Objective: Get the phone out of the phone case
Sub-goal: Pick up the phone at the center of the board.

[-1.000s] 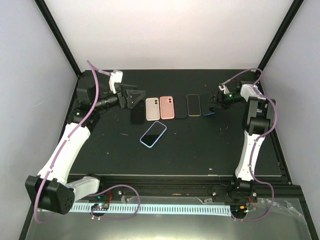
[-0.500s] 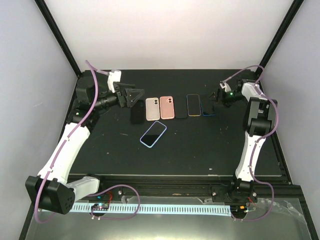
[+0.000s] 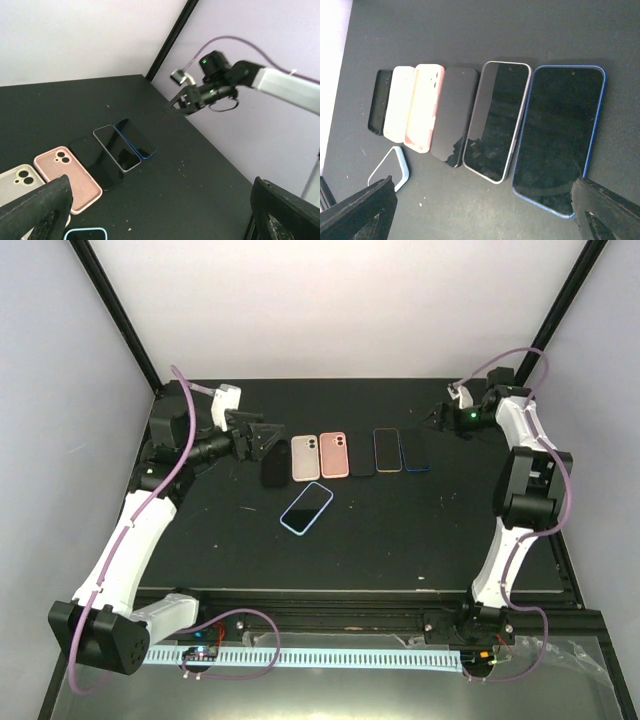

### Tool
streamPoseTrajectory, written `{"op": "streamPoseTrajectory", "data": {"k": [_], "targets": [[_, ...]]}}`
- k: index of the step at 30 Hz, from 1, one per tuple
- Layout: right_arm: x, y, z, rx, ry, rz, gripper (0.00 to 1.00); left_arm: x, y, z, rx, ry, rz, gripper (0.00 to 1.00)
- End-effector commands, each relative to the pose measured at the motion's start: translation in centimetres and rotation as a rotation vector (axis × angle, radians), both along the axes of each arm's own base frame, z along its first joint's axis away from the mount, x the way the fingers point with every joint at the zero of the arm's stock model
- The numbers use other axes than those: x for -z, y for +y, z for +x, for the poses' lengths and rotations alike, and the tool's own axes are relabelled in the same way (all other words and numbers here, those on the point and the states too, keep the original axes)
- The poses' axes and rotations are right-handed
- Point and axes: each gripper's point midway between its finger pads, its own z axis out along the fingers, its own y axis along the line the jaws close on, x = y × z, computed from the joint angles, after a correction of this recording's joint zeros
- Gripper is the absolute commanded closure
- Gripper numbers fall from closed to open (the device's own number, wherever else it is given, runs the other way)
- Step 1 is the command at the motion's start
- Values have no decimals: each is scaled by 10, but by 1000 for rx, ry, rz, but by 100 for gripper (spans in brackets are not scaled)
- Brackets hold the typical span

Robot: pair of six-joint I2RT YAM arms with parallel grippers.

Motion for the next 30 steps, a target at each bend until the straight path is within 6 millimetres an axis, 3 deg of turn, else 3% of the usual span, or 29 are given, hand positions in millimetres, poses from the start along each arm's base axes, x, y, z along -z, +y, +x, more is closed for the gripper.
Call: {"op": "streamPoseTrajectory", "data": {"k": [1, 10, 16, 22, 30], "targets": [[-46, -2, -24, -46, -108, -60, 3, 11, 8, -7, -14, -16, 101, 1], [-120, 12, -63, -109, -272, -39, 0, 46, 11, -17, 35, 28, 241, 1], [-156, 18, -86, -155, -362, -60, 0, 85, 18, -23, 42, 124, 363, 1], [-175, 16, -106, -152, -439, -118, 0, 149, 14, -30, 93, 260, 462, 1], [-191, 15, -119, -151, -502, -163, 0, 227, -12, -17, 118, 403, 655, 1]]}}
